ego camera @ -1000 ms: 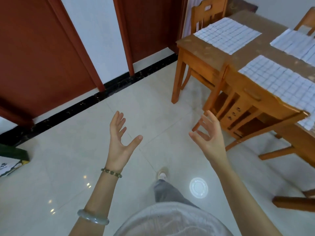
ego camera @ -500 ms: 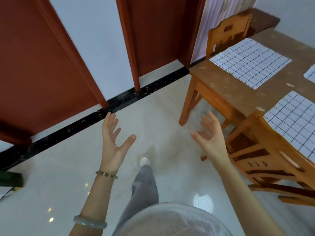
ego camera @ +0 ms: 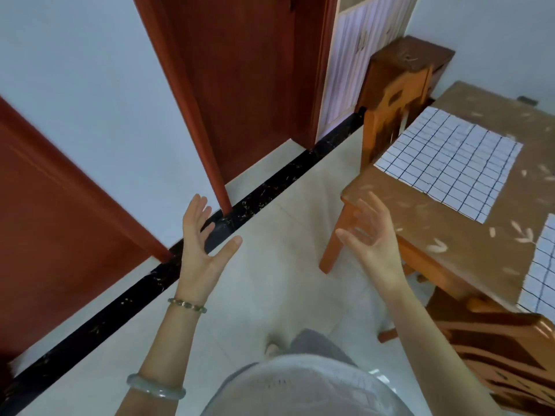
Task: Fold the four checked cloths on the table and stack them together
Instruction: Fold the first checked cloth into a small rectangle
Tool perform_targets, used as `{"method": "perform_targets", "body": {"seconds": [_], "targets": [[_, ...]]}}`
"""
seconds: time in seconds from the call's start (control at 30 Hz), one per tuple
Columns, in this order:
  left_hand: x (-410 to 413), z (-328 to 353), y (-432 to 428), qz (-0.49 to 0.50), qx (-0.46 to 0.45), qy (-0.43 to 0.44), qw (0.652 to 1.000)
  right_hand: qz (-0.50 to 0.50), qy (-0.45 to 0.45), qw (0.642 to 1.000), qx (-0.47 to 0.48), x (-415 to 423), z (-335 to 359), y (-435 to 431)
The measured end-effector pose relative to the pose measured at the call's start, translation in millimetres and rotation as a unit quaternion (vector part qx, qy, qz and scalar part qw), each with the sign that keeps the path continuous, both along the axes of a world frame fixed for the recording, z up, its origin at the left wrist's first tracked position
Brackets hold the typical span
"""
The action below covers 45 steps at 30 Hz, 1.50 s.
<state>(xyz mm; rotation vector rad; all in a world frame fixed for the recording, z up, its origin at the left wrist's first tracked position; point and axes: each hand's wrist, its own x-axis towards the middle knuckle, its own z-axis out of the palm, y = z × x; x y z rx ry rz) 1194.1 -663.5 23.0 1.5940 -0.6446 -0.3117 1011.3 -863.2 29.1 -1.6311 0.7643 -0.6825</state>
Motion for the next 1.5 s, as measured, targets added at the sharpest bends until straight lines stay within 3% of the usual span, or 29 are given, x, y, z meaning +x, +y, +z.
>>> {"method": "perform_targets", "body": {"seconds": [0.37,0.63,0.9,1.23,1.4,1.5], "targets": [[149.4,-18.2,-124.8,-0.048,0.013,0.001,0.999,-0.056,-0.004,0.998,-0.002,138.1,-20.5,-112.5],[262.8,-10.9,-275.5,-0.120,0.020,-0.016,0.992,-0.111,-0.027,0.993,-0.015,235.2,-23.7,-238.8],[318.9,0.5,-420.0,-0.225,0.008,-0.026,0.974,-0.192,-0.023,0.981,-0.006,266.1,-14.3,-330.4],[309.8,-4.5,-597.8,-0.433,0.002,-0.012,0.901,-0.406,-0.026,0.913,0.021,243.4,-11.9,-380.5],[303.0,-8.1,-686.6,-0.539,0.007,-0.023,0.842,-0.510,-0.015,0.860,0.006,250.6,-13.4,-404.3],[302.8,-4.4,-742.5,-0.605,0.014,-0.036,0.795,-0.586,-0.012,0.810,0.003,263.8,-13.1,-420.5]]}}
